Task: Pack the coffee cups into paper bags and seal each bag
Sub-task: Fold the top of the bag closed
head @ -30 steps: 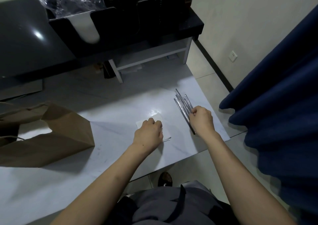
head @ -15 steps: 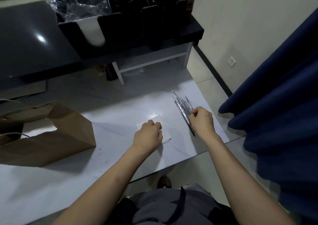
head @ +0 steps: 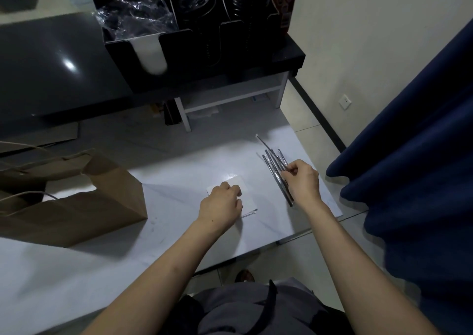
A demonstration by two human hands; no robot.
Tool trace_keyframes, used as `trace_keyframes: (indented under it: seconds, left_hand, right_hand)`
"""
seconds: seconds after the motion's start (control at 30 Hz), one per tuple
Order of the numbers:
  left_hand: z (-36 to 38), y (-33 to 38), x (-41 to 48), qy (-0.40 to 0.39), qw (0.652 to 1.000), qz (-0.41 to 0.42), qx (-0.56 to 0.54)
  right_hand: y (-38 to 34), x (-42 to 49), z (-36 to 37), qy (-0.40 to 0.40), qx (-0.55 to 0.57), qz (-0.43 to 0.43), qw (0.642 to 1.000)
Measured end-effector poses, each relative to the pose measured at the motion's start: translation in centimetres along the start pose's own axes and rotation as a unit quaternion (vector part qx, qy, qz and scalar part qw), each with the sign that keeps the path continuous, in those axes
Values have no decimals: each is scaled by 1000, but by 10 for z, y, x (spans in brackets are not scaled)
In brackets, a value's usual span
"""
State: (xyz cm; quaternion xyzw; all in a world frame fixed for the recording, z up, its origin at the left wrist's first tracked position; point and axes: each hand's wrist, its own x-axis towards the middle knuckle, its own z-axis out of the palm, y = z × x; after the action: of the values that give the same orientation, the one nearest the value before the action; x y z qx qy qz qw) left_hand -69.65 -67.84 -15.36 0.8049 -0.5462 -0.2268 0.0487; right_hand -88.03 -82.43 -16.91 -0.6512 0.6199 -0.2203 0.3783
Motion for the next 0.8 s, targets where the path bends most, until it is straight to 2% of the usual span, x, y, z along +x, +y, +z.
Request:
trace_keyframes:
  seconds: [0.27,0.8]
  left_hand:
    - [-2,0,-4,4,1000,0,0]
    - [0,-3,-6,-4,1000,-8,-2]
  right_hand:
    - [-1,0,-1,-2,33,14,999]
    - [12,1,7,-9,-42,-26,999]
